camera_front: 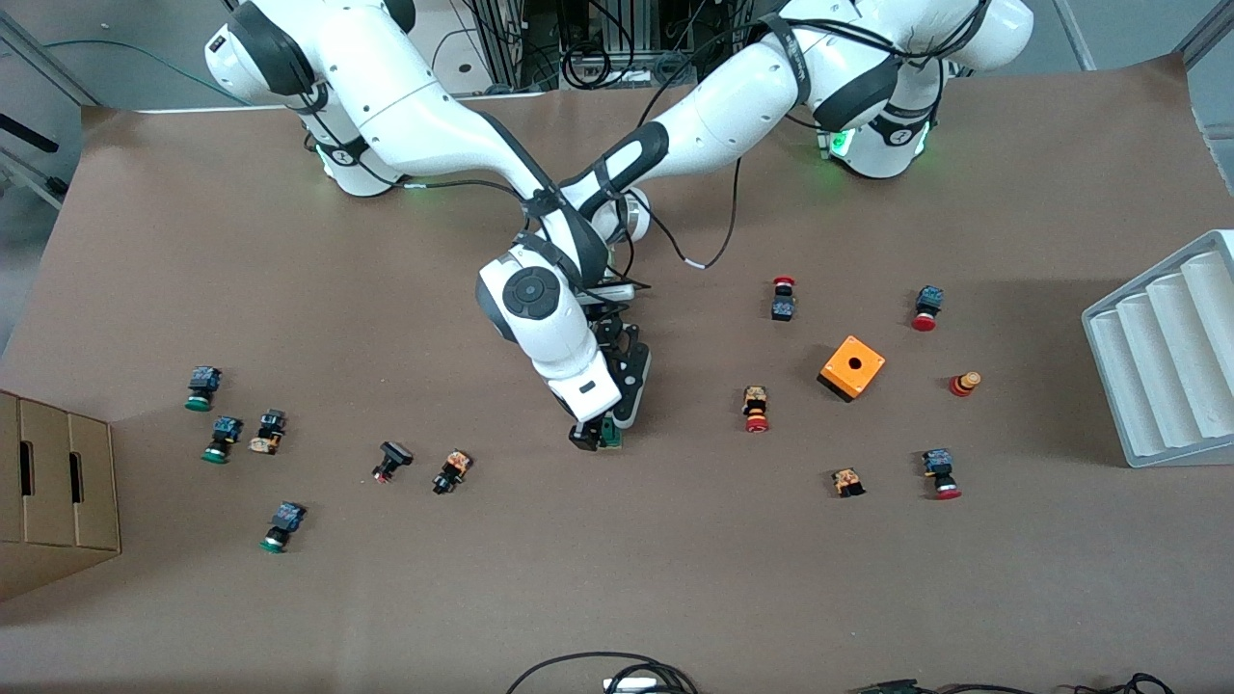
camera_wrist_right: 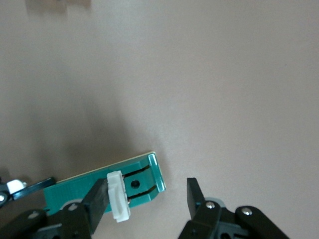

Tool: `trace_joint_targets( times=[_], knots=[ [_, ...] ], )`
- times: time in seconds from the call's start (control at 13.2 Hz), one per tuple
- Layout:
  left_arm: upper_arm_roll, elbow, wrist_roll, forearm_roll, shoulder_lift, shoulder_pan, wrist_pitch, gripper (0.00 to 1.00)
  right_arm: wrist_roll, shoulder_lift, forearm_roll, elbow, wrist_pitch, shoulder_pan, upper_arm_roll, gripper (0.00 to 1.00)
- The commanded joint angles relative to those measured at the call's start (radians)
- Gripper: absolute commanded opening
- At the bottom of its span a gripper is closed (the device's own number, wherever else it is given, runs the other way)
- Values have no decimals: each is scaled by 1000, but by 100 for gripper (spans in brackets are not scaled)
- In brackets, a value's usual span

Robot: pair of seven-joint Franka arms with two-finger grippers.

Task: Close load switch with both arms
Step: 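Push the white lever over with the right gripper to close it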

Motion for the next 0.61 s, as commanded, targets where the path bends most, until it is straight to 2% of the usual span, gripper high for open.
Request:
trace_joint_targets(
  times=[0.0, 0.53],
  knots=[
    [8, 20, -22, 10, 18, -13, -4, 36, -20, 45, 31, 57, 23, -5, -7, 71],
    [8, 19, -22, 9, 18, -13, -4, 36, -20, 73, 32, 79, 49, -5, -18, 70]
  ],
)
